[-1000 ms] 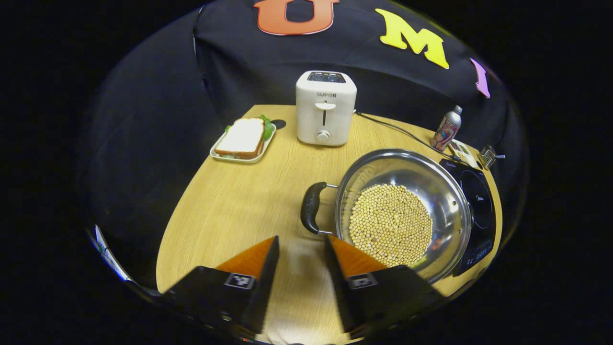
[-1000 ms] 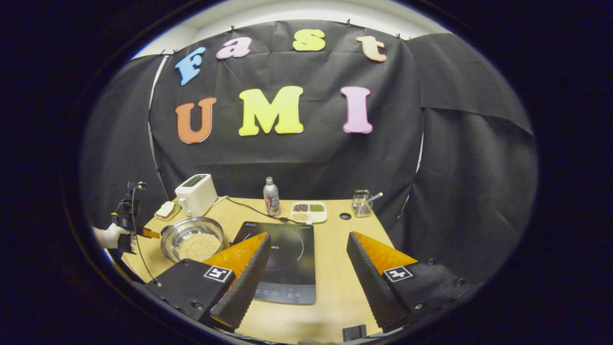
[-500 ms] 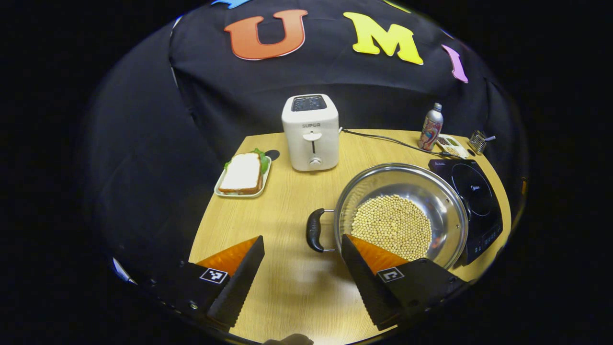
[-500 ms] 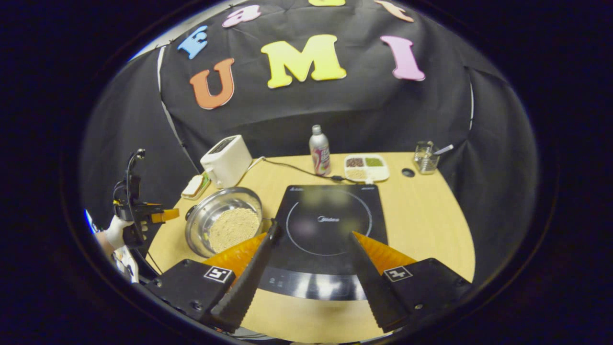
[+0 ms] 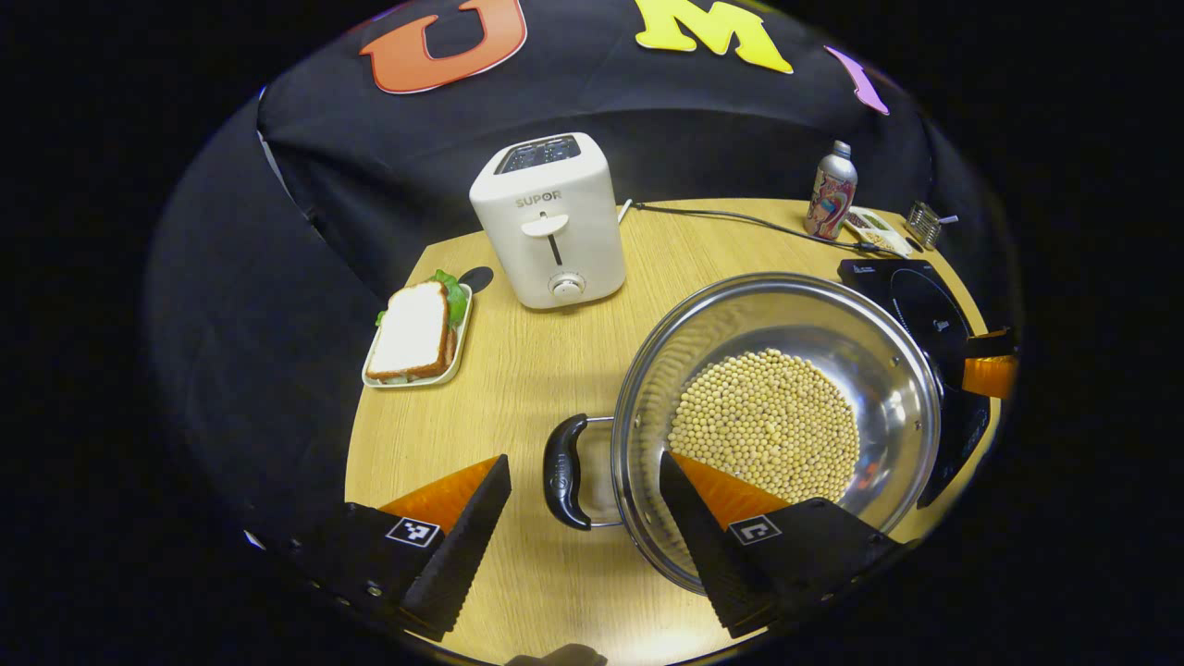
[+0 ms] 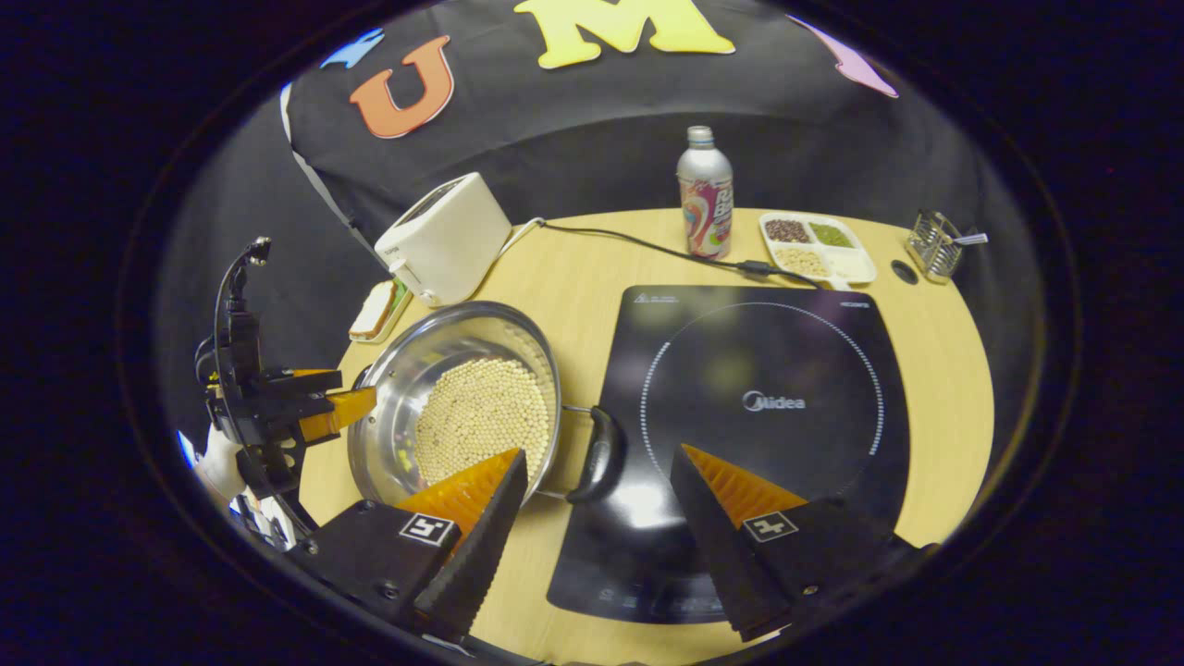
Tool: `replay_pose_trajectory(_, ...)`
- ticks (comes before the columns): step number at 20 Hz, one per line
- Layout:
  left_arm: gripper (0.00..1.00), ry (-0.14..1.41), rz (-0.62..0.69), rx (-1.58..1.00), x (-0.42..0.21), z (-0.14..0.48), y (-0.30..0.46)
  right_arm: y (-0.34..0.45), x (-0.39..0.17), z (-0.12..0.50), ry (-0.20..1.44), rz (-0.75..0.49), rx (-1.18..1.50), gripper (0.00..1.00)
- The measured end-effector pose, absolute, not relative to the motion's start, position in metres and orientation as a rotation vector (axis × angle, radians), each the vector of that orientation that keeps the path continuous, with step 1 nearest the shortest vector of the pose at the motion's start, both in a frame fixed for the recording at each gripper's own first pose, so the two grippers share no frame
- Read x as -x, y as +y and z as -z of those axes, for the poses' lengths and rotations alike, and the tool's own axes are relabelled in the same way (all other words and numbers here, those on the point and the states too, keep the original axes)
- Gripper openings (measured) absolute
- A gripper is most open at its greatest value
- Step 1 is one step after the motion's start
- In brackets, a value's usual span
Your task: First push the handle of the pot to place it horizontally, then grasp the pot with both hands and set it on the induction cooktop.
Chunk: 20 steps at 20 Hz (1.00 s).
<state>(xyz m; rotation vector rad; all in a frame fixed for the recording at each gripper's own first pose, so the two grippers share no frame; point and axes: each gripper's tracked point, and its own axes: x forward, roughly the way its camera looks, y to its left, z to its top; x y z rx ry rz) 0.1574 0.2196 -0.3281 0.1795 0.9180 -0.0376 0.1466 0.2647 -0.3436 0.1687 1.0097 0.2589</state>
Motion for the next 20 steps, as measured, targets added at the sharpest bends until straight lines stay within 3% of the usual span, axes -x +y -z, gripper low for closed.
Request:
replay_pose_trajectory(1,0.97,0.94,0.03,-0.182,-0.158,0.335,0.222,0.268,-0.151,0.351,1.029,-0.252,-0.162,0.94)
replay_pose_trajectory(2,0.97,0.963,0.024,-0.183,-0.158,0.34,0.225,0.271,-0.151,0.358,1.057,-0.239,-0.154,0.98)
replay_pose_trajectory(5,0.97,0.997,0.032,-0.18,-0.158,0.348,0.225,0.278,-0.15,0.369,1.122,-0.206,-0.154,0.96)
replay_pose_trajectory(7,0.97,1.016,0.045,-0.181,-0.158,0.351,0.219,0.281,-0.152,0.37,1.139,-0.188,-0.132,0.88)
replay_pose_trajectory(8,0.97,1.026,0.052,-0.182,-0.158,0.353,0.217,0.282,-0.154,0.37,1.143,-0.171,-0.122,0.9)
replay_pose_trajectory(9,0.97,1.037,0.052,-0.185,-0.159,0.355,0.216,0.282,-0.154,0.369,1.153,-0.156,-0.114,0.82)
replay_pose_trajectory(10,0.94,1.042,0.06,-0.18,-0.16,0.357,0.214,0.283,-0.155,0.372,1.179,-0.136,-0.116,0.87)
replay_pose_trajectory(11,0.83,1.053,0.064,-0.177,-0.16,0.36,0.212,0.284,-0.157,0.375,1.186,-0.12,-0.109,0.83)
replay_pose_trajectory(12,0.8,1.063,0.065,-0.179,-0.161,0.361,0.211,0.282,-0.157,0.374,1.207,-0.106,-0.096,0.83)
replay_pose_trajectory(15,0.8,1.088,0.066,-0.142,-0.163,0.362,0.21,0.284,-0.158,0.374,1.218,-0.093,-0.056,0.74)
replay_pose_trajectory(16,0.79,1.1,0.066,-0.116,-0.164,0.363,0.21,0.284,-0.157,0.374,1.217,-0.097,-0.044,0.75)
replay_pose_trajectory(17,0.76,1.122,0.064,-0.089,-0.162,0.364,0.21,0.284,-0.158,0.376,1.214,-0.103,-0.042,0.67)
replay_pose_trajectory(19,0.72,1.153,0.066,-0.043,-0.161,0.366,0.209,0.284,-0.159,0.375,1.205,-0.113,-0.049,0.65)
replay_pose_trajectory(20,0.81,1.166,0.078,-0.031,-0.162,0.365,0.209,0.284,-0.159,0.376,1.202,-0.119,-0.046,0.65)
